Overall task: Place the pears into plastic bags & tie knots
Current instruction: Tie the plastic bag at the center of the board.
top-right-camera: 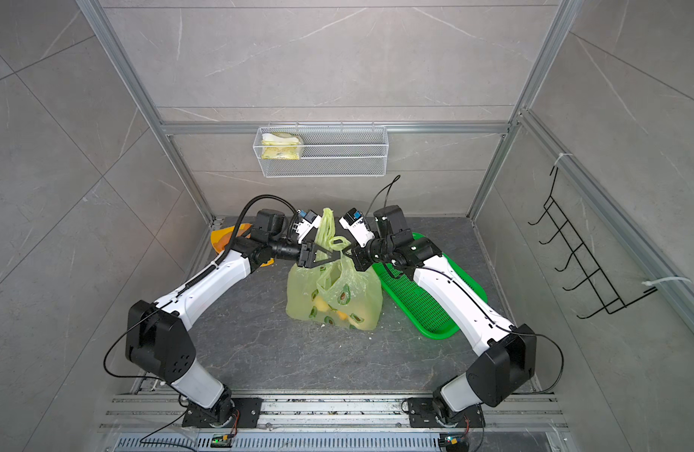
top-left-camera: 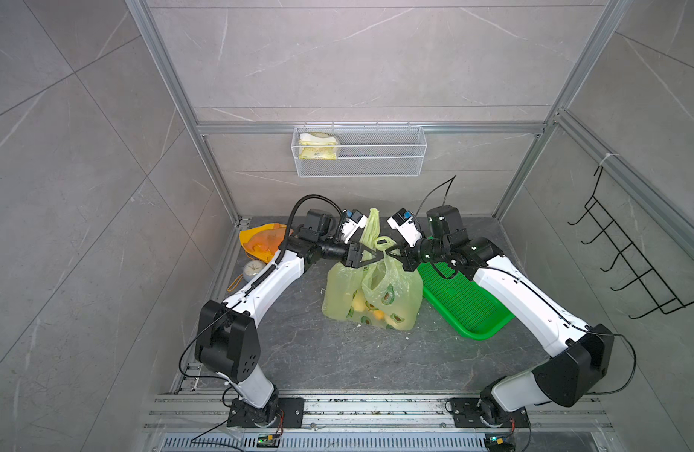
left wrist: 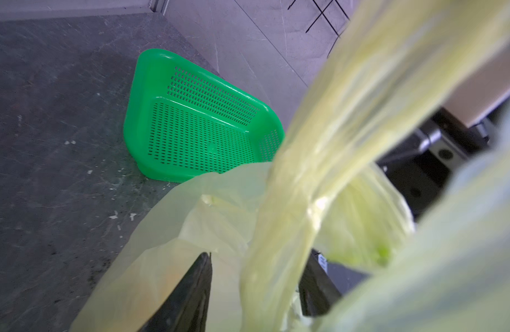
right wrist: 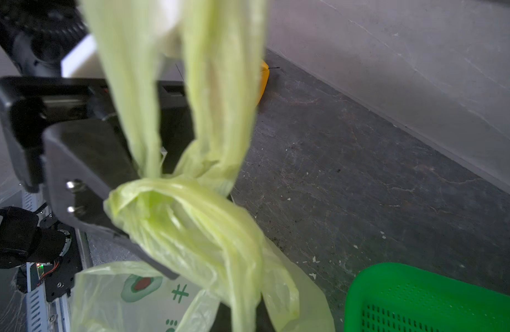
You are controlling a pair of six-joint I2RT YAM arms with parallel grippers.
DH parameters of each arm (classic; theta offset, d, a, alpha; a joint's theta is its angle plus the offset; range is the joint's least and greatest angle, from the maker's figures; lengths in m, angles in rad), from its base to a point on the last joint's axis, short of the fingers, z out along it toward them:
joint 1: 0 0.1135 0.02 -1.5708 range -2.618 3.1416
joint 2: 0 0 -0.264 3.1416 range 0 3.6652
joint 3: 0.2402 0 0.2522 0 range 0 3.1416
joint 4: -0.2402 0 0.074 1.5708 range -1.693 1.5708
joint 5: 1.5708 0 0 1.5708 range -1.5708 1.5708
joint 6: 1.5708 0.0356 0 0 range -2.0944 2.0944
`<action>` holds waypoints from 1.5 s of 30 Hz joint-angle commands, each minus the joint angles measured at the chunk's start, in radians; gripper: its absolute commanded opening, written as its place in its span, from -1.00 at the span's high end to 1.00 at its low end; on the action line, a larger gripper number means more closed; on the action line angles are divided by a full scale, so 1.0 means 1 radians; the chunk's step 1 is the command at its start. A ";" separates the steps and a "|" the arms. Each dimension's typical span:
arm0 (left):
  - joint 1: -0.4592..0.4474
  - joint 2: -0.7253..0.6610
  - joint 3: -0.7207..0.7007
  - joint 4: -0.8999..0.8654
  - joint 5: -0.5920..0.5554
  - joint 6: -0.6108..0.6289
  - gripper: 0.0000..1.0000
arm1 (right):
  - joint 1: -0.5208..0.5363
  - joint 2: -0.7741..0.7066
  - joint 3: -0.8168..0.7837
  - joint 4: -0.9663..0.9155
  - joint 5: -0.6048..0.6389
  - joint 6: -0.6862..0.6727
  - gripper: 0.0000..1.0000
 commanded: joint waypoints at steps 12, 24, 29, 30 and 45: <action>0.119 -0.255 -0.199 0.114 0.048 -0.043 -0.42 | 0.090 -0.067 0.030 -0.082 0.024 -0.050 1.00; 0.121 -0.328 -0.286 0.212 0.099 -0.131 -0.47 | 0.191 -0.027 0.081 -0.115 0.044 -0.073 1.00; 0.128 -0.408 -0.349 0.252 0.089 -0.165 -0.47 | 0.204 0.009 0.105 -0.114 0.055 -0.072 1.00; 0.131 -0.421 -0.365 0.276 0.085 -0.180 -0.47 | 0.205 0.013 0.108 -0.115 0.052 -0.073 1.00; 0.154 -0.452 -0.460 0.646 0.045 -0.452 -0.53 | 0.276 -0.026 0.084 -0.140 0.030 -0.093 1.00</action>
